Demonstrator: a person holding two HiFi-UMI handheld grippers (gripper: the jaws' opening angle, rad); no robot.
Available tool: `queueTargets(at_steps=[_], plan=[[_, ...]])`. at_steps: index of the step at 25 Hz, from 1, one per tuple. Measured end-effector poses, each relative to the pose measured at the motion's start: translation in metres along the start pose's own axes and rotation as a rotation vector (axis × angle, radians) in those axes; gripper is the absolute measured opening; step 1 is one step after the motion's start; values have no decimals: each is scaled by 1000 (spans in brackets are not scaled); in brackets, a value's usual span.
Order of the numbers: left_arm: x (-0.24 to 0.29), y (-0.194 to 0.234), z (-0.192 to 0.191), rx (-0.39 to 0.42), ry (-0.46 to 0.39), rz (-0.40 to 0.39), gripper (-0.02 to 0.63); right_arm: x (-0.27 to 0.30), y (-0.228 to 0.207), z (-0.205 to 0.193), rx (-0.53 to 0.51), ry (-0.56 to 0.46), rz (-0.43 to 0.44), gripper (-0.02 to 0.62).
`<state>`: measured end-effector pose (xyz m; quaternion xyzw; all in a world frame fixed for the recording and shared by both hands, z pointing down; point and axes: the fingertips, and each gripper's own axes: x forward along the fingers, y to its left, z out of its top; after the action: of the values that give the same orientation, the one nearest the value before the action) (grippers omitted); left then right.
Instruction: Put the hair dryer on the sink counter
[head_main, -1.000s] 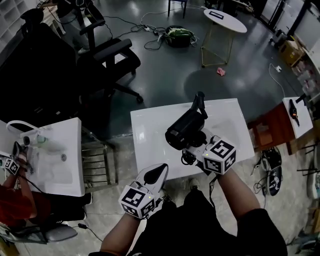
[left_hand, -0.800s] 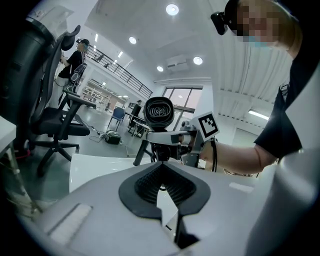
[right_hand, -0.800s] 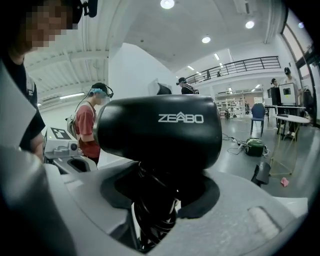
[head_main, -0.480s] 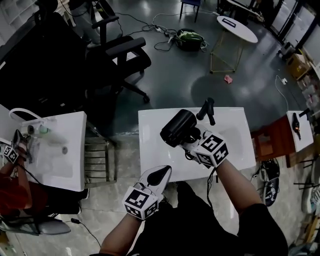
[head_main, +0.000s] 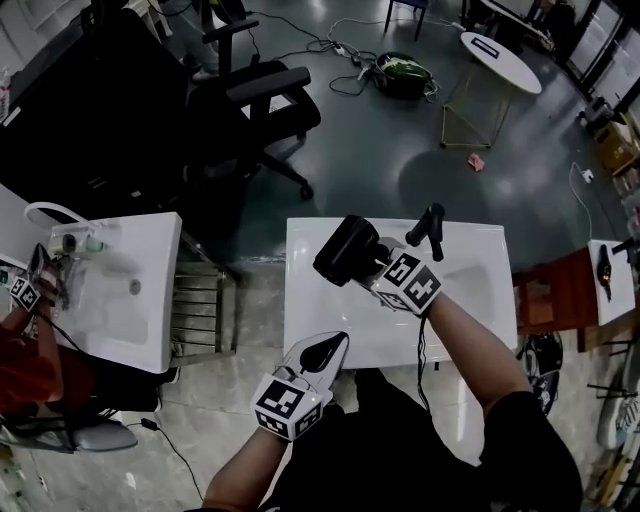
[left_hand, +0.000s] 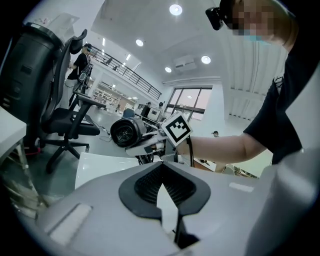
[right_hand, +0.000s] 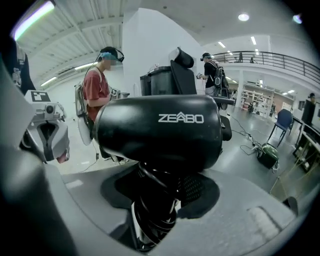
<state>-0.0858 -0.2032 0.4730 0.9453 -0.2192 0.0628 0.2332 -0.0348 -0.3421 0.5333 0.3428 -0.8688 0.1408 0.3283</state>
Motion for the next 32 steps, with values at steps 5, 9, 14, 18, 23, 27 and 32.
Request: queueTargets(at_steps=[5,9,14,18,23,27,32], plan=[[7,3,-1,-17,-7,26,3,26,-9,-12,-94,108,46,189],[9,9,-3,-26,-6,54,3,45,-20,-23,-151,188,81,189],[8,18,-8,-59,-16,102,3,72,-27,-41,-204,305,156,189],[7,24,-10,-79,-28,138,3,93,-31,-51,-274,399,208,189],[9,30,-14,-94,-34,174,3,111,-38,-60,-349,497,247,189],[11,31,-16,-111,-41,196,3,122,-41,-66,-389,547,272,189],[13,32,-19,-127,-47,216,3,133,-47,-76,-405,614,297,189]])
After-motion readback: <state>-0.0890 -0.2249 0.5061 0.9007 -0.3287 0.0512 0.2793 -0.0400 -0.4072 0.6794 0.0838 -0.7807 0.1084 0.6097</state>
